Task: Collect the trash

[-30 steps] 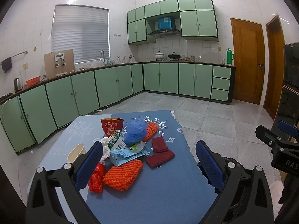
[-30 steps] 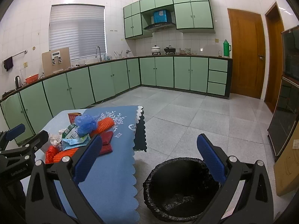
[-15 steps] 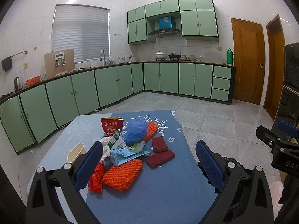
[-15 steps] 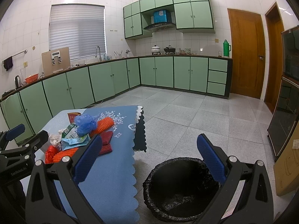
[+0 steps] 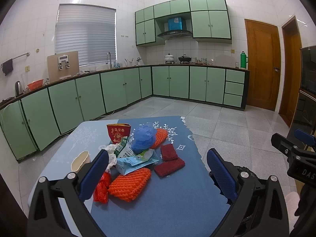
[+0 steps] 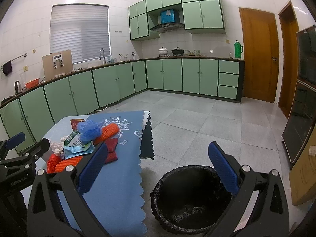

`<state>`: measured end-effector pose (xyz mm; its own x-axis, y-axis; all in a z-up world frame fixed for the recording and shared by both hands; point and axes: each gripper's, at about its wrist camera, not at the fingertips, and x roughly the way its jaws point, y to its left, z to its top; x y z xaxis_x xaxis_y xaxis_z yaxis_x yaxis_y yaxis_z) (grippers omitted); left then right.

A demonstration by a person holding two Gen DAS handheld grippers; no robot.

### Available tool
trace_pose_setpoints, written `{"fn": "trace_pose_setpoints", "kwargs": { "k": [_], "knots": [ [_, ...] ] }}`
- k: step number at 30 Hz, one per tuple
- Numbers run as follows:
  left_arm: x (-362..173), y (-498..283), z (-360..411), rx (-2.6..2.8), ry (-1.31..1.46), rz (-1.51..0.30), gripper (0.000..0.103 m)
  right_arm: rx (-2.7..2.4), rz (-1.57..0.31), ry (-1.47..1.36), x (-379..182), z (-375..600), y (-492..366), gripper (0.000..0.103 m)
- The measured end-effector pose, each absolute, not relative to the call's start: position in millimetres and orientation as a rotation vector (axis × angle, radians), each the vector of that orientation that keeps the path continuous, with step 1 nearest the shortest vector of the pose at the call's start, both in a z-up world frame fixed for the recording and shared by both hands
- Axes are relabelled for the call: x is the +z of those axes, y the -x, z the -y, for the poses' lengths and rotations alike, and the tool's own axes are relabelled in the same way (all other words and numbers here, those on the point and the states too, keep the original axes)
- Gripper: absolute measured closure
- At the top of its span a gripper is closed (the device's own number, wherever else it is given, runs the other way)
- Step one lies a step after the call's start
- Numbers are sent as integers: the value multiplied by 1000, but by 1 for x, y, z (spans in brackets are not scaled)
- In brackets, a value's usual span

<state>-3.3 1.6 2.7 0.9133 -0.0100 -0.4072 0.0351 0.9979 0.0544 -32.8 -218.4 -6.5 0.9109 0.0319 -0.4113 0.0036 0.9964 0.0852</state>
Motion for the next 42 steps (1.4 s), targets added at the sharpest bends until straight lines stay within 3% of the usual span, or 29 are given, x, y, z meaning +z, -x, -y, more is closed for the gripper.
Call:
{"fn": "trace_pose_setpoints", "kwargs": {
  "k": [42],
  "knots": [
    [-13, -12, -14, -13, -33, -454, 6, 16, -473, -95, -12, 219, 16, 5]
  ]
}}
